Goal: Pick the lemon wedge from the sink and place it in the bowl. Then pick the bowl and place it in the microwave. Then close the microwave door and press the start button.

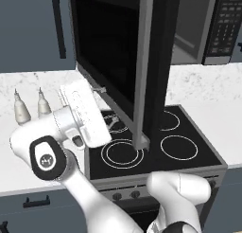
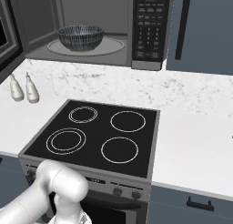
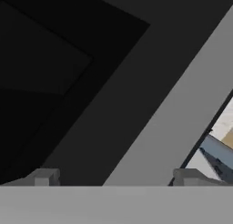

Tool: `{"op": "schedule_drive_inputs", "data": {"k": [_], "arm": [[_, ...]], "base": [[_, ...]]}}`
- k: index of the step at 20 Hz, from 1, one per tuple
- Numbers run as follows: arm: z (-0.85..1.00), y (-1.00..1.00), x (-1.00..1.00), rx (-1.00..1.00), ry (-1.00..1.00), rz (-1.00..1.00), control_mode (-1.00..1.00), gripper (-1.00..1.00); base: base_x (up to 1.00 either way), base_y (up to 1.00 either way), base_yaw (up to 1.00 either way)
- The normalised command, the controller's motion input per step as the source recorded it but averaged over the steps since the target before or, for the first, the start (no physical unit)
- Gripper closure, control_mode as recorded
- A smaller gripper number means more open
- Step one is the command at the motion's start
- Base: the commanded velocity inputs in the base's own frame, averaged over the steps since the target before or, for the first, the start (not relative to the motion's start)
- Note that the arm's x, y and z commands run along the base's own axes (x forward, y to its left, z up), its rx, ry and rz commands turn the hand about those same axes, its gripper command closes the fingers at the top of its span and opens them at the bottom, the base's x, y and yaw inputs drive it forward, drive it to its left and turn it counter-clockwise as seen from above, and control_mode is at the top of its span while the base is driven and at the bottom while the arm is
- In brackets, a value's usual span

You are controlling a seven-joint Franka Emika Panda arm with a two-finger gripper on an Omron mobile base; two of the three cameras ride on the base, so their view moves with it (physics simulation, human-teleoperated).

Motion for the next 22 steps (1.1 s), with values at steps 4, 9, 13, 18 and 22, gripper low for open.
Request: {"op": "schedule_drive_inputs", "data": {"k": [4,9,13,18,22], "arm": [[0.05,-0.97,-0.09,0.19,-0.09,0.0,-1.0,-1.0],[0.05,-0.92,0.03,0.16,-0.09,0.02,-1.0,-1.0],[0.12,-0.73,0.23,0.16,-0.11,0.16,-1.0,-1.0],[0.27,-0.45,0.48,0.17,-0.11,0.25,-1.0,-1.0],[0.29,-0.39,0.58,0.16,-0.05,0.25,-1.0,-1.0]], "base": [[0.0,0.0,0.0],[0.0,0.0,0.0],[0.0,0.0,0.0],[0.0,0.0,0.0],[0.0,0.0,0.0]]}}
